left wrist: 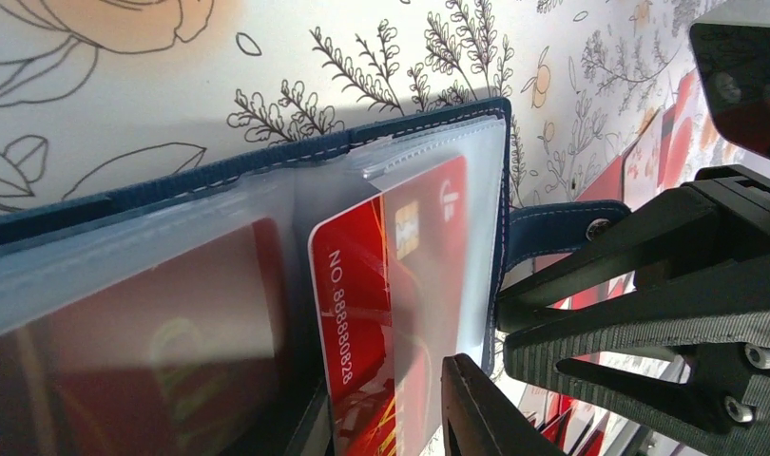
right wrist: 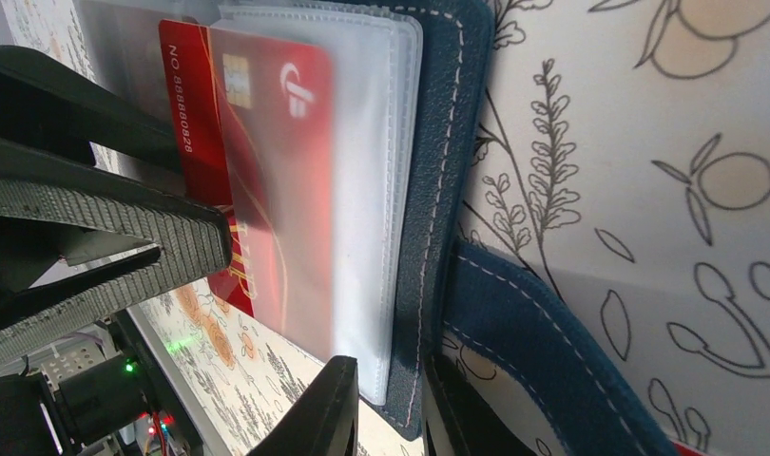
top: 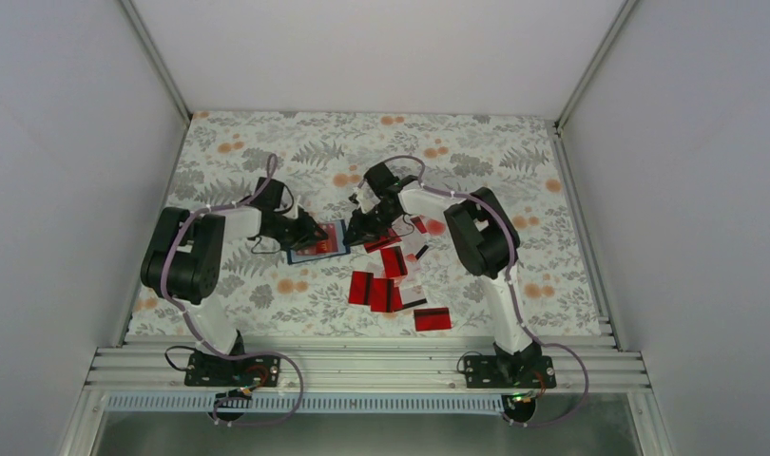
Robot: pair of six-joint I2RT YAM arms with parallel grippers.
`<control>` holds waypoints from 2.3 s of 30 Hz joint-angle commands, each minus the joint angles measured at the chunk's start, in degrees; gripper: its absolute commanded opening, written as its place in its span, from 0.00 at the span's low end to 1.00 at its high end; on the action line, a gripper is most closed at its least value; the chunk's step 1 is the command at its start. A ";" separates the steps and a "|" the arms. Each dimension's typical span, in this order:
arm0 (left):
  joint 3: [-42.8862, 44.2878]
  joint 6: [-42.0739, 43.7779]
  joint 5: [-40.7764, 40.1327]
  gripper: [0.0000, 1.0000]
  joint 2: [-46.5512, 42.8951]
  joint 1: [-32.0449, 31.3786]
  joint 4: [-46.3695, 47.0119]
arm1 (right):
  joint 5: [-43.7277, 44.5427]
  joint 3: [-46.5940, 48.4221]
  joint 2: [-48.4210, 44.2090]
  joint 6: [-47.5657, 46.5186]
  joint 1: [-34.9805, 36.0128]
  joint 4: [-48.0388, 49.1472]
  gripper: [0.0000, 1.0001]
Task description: Put the credit cards into the card holder
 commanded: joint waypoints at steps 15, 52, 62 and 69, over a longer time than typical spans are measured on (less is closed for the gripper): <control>7.15 -1.88 -13.36 0.41 2.28 -5.00 -14.03 | -2.28 0.33 0.36 1.22 1.12 3.80 0.18; 19.85 -11.09 -25.98 0.86 9.87 -14.46 -29.28 | -7.42 -3.47 -2.37 10.85 1.52 15.79 0.15; 22.45 -11.59 -29.59 0.92 11.14 -17.01 -30.38 | -6.85 -5.28 -5.34 10.27 1.44 15.75 0.14; 21.84 -12.48 -30.61 0.82 10.50 -18.34 -29.27 | -6.24 -7.41 -7.02 8.67 1.00 14.93 0.14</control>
